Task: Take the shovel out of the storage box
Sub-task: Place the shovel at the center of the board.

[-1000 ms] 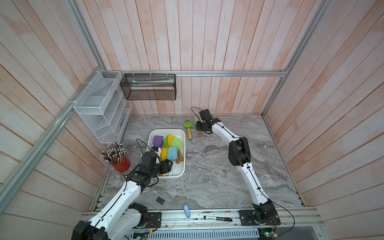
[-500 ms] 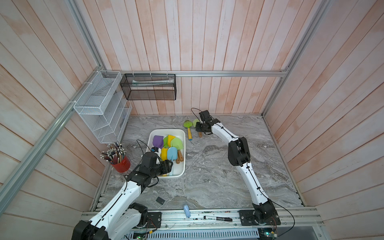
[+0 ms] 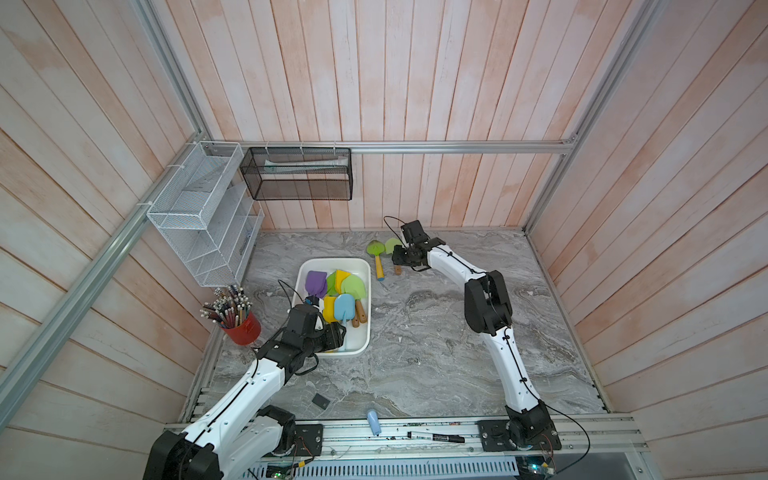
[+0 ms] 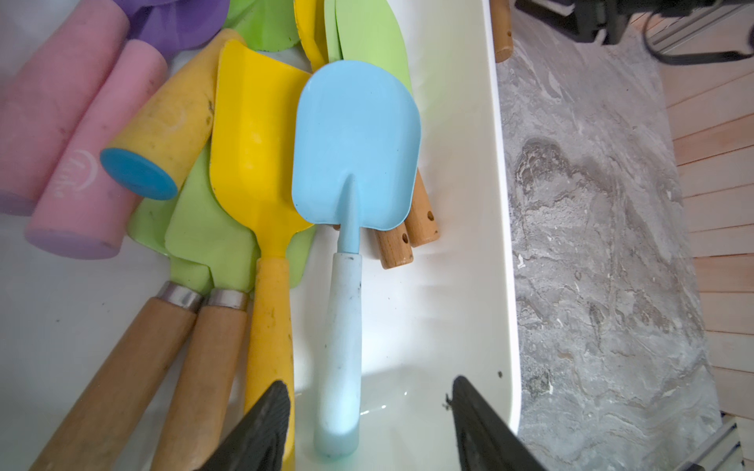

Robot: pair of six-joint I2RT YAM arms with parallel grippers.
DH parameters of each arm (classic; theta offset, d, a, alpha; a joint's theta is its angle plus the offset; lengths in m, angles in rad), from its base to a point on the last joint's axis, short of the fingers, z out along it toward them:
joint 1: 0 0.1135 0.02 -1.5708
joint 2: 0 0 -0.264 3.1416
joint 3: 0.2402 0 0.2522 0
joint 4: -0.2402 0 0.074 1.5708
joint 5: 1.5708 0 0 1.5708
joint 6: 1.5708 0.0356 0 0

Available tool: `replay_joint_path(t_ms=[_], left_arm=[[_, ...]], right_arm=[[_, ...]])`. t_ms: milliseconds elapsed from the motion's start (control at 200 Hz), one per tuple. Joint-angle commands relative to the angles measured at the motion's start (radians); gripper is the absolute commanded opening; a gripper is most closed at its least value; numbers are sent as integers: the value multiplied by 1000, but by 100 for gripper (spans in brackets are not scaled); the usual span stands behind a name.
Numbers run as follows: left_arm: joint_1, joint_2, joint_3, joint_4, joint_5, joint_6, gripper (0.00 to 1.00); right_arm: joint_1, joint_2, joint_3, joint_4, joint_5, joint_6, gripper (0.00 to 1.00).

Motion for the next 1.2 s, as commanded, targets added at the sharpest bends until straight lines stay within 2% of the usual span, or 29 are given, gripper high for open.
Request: replay_joint_path(t_ms=[0, 210, 350, 585, 755, 1195], left_arm=[[-34, 25, 36, -21, -57, 14, 65], [-99, 97, 54, -21, -126, 8, 62], [-139, 143, 71, -40, -230, 8, 60], [-145, 233, 85, 18, -221, 23, 60], [-145, 297, 102, 21, -230, 25, 59], [-144, 430, 150, -15, -212, 61, 47]], right_arm=[[0, -166, -112, 87, -3, -19, 44], [5, -420, -453, 264, -12, 18, 45], [12, -544, -622, 320, -14, 28, 45], [12, -681, -847, 392, -13, 55, 45], [1, -712, -903, 406, 6, 54, 44], [-10, -698, -909, 431, -14, 66, 43]])
